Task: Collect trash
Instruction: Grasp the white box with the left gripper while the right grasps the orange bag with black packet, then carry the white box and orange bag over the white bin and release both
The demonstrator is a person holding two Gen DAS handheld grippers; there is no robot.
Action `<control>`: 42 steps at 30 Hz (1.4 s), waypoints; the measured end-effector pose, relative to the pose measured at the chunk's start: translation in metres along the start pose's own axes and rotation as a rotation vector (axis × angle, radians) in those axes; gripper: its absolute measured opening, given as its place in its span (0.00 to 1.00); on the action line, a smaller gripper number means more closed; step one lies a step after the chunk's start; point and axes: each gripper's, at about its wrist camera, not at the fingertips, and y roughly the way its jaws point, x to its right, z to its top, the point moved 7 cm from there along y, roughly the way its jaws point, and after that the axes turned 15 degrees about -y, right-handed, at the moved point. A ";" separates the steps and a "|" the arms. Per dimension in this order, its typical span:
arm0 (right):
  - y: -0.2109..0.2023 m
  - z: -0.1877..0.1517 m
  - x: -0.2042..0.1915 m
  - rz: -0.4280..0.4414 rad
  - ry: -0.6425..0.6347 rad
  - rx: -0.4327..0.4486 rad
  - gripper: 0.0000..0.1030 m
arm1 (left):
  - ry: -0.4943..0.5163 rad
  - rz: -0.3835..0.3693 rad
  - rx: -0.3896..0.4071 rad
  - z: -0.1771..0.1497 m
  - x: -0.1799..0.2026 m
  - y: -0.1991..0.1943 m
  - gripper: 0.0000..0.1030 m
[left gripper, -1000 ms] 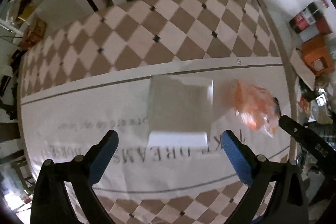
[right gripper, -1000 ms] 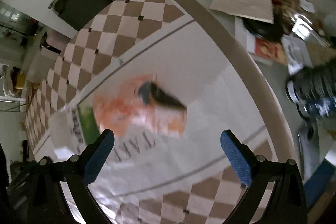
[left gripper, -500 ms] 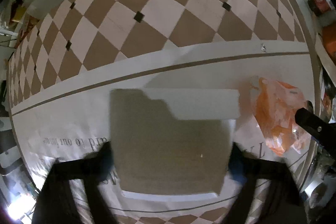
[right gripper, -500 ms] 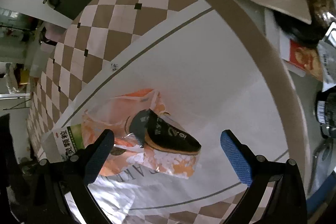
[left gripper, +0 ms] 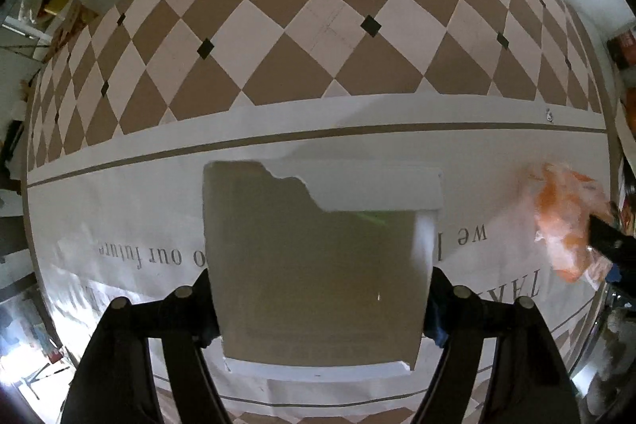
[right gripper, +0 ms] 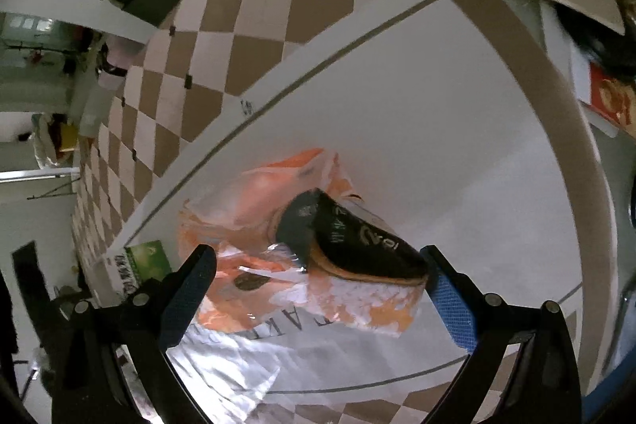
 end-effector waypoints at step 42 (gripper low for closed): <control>-0.090 -0.338 -0.144 0.032 -0.157 0.253 0.19 | 0.114 -0.210 0.315 -0.274 -0.225 -0.147 0.70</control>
